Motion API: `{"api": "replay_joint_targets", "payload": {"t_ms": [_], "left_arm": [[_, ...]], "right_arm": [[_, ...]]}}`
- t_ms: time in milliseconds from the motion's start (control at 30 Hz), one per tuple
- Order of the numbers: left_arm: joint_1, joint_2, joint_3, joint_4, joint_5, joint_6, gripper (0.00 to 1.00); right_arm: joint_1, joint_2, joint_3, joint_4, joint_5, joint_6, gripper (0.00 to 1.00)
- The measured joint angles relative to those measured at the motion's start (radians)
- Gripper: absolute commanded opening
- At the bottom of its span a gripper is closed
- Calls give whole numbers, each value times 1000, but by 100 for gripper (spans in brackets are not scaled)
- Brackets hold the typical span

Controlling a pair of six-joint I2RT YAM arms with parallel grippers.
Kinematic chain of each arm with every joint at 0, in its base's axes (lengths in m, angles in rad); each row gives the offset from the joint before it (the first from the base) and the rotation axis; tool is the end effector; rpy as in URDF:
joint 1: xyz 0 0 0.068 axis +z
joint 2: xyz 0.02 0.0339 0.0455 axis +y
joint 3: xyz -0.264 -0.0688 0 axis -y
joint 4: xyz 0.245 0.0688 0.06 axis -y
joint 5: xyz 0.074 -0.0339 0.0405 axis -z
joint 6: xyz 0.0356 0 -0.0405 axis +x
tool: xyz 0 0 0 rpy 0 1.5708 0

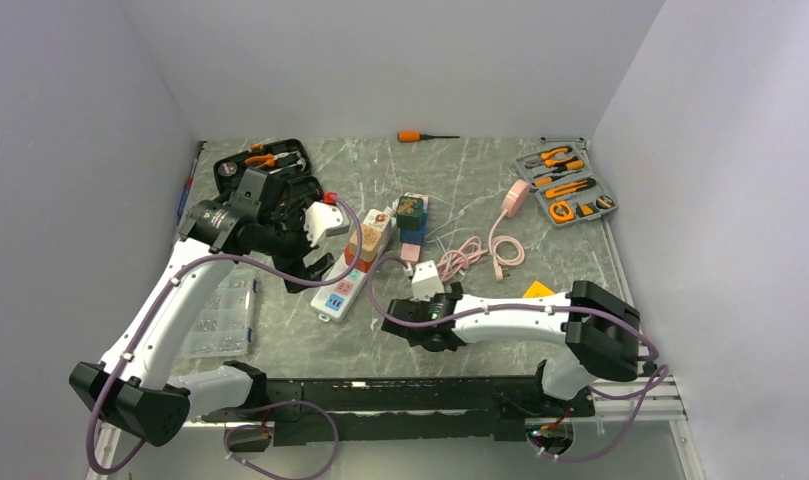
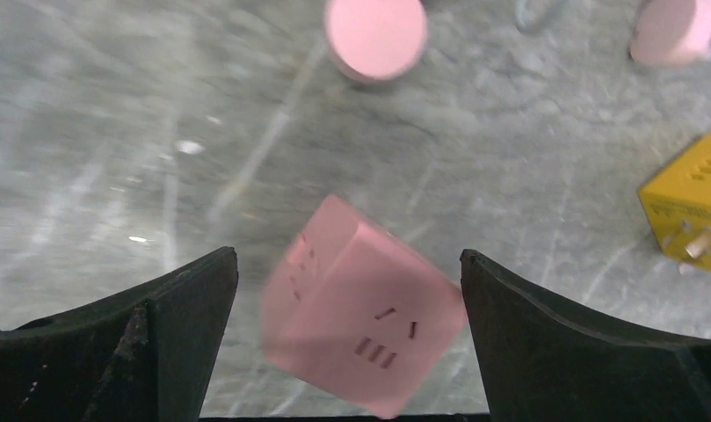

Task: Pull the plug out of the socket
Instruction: Move the socket to the center of the board.

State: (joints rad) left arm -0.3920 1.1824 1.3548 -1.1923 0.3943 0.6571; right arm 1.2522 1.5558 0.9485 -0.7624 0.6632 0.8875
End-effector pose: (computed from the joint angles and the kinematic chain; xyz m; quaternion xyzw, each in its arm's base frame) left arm 0.1861 -0.0917 0.3679 0.5187 0.7901 -0.1516 0.2893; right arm 0.1060 0.2513 0.1869 -0.1385 0.9311 -0.0723 0.3297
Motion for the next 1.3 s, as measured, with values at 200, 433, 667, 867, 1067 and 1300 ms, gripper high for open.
{"api": "replay_joint_targets", "payload": {"t_ms": [200,433,667,867,1067,1300], "left_arm": [[0,-8,-32,17,-1,-19,99],[0,-31,-55,40,-1,-30,99],[0,-58,-77,51,-8,-31,100],[1,-80,-109,61,-19,-29,99],[1,-81,-119,68,-19,-29,99],[1,-81,-119,74,-20,-29,99]], "right_arm": [[-33,-103,-156,-24,13,78,92],[-227,-241,-228,-41,5,121,75],[-423,-353,-256,-48,2,157,77],[-551,-426,-295,-56,-24,160,88],[-409,-423,-186,-111,27,138,79],[-217,-371,-89,-42,24,113,24]]}}
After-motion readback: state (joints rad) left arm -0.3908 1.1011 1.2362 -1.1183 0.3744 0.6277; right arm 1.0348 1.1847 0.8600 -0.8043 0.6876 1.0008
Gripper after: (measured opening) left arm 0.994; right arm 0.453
